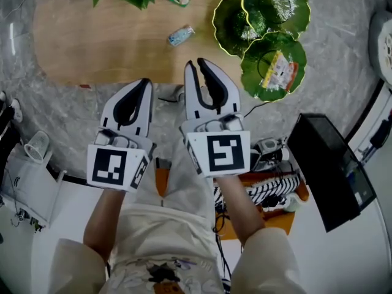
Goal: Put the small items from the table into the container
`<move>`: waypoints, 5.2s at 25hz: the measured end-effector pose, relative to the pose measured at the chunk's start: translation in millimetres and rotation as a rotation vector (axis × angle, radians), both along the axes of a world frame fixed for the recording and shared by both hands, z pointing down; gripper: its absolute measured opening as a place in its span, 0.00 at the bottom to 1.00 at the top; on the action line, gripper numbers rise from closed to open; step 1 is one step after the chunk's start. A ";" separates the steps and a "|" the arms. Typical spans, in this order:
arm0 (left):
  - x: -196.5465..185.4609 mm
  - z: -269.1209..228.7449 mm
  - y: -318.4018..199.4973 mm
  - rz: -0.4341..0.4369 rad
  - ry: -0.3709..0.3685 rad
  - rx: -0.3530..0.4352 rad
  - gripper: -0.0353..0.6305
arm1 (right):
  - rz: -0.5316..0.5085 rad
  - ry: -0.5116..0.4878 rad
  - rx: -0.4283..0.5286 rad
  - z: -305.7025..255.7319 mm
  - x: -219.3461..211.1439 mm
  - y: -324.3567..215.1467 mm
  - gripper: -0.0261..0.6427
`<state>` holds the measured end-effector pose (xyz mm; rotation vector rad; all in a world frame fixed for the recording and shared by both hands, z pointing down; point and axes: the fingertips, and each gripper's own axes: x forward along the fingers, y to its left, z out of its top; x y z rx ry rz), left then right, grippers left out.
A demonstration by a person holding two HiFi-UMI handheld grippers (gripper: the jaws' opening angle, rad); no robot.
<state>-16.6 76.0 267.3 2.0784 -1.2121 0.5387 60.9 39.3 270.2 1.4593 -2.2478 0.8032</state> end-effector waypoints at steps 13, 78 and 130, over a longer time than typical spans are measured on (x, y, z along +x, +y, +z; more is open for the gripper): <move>-23.2 27.0 -3.7 -0.004 -0.001 -0.023 0.07 | -0.042 0.058 -0.062 46.5 -21.2 3.7 0.26; -36.9 144.5 5.5 -0.038 0.013 -0.102 0.07 | -0.346 0.282 -0.120 234.2 -36.8 -5.8 0.65; -13.6 128.9 -4.8 0.002 0.005 -0.085 0.07 | -0.303 0.328 -0.161 231.6 -11.6 -1.8 0.62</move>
